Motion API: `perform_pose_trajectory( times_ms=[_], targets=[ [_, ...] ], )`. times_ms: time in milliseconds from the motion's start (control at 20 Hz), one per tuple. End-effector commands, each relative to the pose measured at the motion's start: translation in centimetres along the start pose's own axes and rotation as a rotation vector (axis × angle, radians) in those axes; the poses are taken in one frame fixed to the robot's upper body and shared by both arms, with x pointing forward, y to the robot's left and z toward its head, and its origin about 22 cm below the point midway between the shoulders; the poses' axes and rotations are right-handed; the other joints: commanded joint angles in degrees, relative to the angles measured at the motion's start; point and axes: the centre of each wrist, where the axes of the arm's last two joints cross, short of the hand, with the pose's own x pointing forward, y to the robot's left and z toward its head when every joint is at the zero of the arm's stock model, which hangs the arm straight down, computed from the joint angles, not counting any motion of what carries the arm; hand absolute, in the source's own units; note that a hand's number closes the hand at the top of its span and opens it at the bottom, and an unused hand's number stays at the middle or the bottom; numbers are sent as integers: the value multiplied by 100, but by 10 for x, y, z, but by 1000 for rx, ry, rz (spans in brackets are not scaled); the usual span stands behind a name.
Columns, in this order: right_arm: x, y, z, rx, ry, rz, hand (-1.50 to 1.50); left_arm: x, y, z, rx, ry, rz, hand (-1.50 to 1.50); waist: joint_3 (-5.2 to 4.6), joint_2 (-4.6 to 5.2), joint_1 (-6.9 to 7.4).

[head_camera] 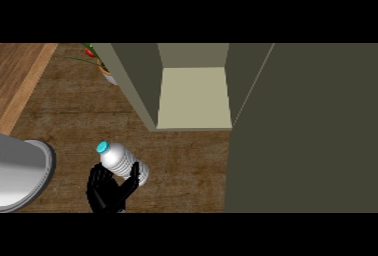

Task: Pick up the bottled water, place it into the cabinet and close the cabinet

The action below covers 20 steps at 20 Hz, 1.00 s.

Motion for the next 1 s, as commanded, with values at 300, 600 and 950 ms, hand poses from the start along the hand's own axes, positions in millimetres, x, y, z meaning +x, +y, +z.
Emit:
perform_pose_trajectory(
  times_ms=[300, 600, 950],
  targets=[
    [11, 2, -10, 3, -70, -26, -150, 21, 4, -58, -589, 127, 24, 150, -5, 33, -43],
    [25, -1, -12, 12, -62, -9, -150, 29, -35, -65, -674, 98, 81, 150, 4, 4, 40],
    [21, -10, -12, 8, -84, 0, -150, 68, -82, -50, -806, 106, 98, 150, 12, -20, 107]
  ],
)
